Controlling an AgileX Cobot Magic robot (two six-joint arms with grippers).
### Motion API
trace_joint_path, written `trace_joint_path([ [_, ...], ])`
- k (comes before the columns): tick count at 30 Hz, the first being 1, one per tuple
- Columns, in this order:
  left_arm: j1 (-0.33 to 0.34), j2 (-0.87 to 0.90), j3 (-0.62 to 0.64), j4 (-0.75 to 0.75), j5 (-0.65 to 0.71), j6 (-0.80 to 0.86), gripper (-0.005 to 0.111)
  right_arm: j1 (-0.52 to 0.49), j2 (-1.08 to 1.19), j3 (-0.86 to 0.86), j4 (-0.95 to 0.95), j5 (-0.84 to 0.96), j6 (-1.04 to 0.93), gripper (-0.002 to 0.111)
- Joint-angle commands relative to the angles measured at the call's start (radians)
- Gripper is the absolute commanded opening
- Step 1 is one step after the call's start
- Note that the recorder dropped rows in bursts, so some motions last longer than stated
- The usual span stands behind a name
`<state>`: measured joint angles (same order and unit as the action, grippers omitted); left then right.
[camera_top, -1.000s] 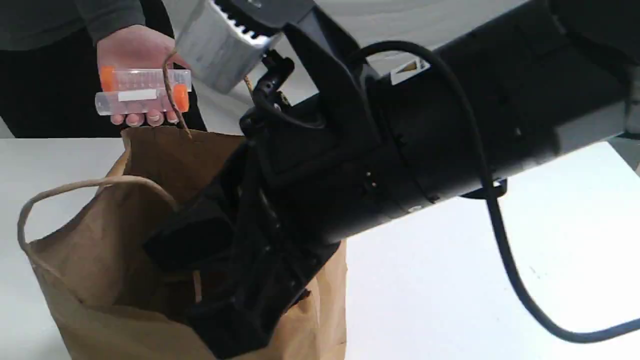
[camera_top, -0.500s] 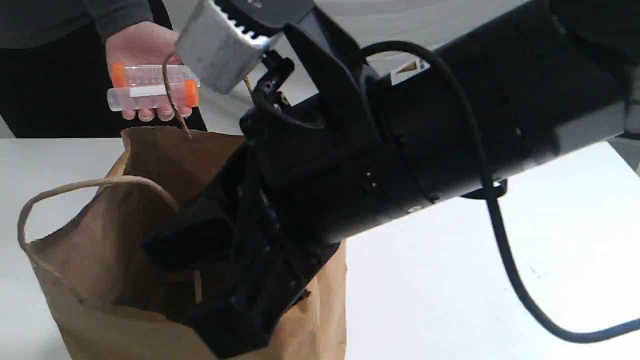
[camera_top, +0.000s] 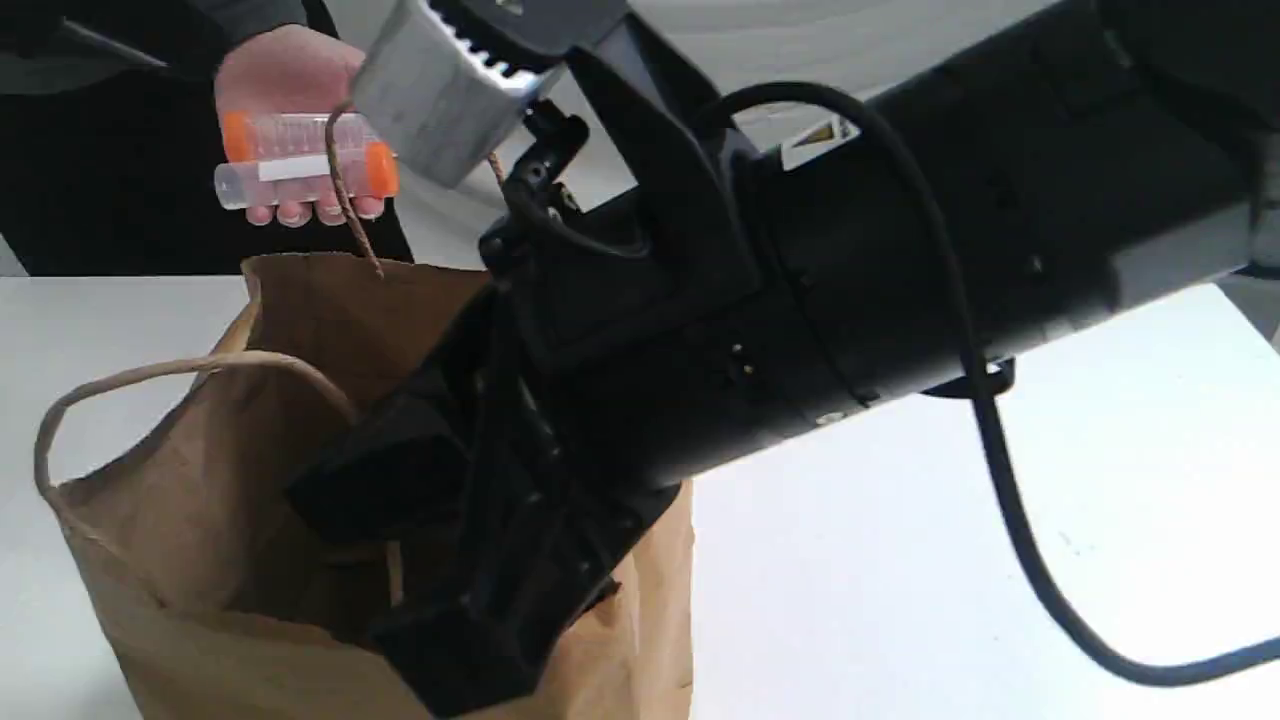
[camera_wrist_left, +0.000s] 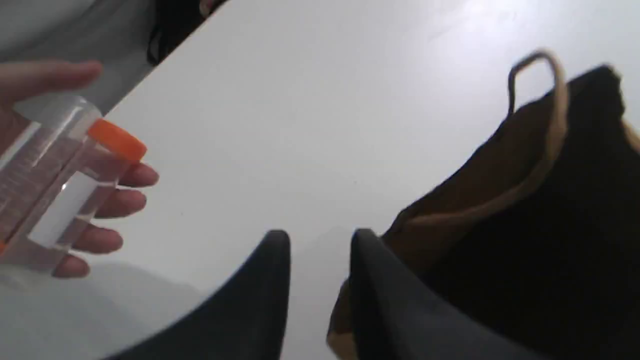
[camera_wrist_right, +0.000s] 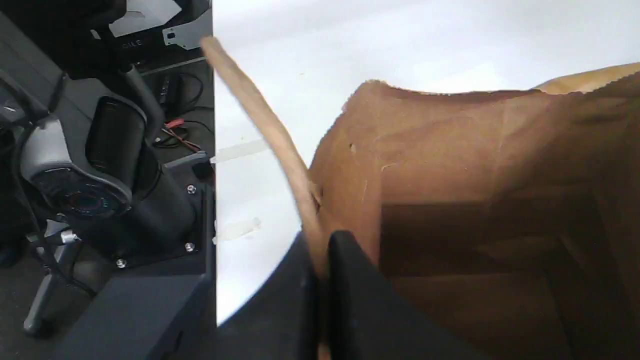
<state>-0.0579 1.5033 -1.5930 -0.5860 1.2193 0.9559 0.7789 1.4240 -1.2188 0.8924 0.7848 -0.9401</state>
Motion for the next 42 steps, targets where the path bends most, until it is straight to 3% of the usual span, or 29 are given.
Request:
trace_joint_path([
  [1, -0.036, 0.010, -0.006, 0.133, 0.002, 0.019, 0.026, 0.003, 0.000, -0.005, 0.003, 0.004, -0.002, 0.000],
  [4, -0.040, 0.010, -0.006, 0.167, 0.002, 0.029, 0.027, 0.003, 0.000, -0.005, 0.003, 0.004, -0.002, 0.000],
  [12, -0.040, 0.011, -0.006, 0.077, 0.002, 0.074, 0.031, 0.003, 0.000, -0.005, 0.003, 0.004, -0.002, 0.000],
  [18, -0.049, 0.011, -0.006, 0.072, 0.002, 0.053, 0.060, 0.003, 0.000, -0.005, 0.003, 0.004, -0.002, 0.000],
  [23, -0.118, 0.021, -0.006, 0.103, 0.002, 0.076, 0.060, 0.003, 0.000, -0.005, 0.003, 0.004, -0.002, 0.000],
  [27, -0.169, 0.053, -0.006, 0.214, 0.002, 0.059, 0.060, 0.003, 0.000, -0.005, 0.003, 0.004, 0.000, 0.000],
  [30, -0.180, 0.080, -0.006, 0.268, 0.002, 0.022, 0.060, 0.003, 0.000, -0.005, 0.003, 0.004, 0.000, 0.000],
  [42, -0.180, 0.172, -0.006, 0.239, 0.002, 0.025, 0.060, 0.003, 0.000, -0.005, 0.003, 0.008, 0.000, 0.000],
])
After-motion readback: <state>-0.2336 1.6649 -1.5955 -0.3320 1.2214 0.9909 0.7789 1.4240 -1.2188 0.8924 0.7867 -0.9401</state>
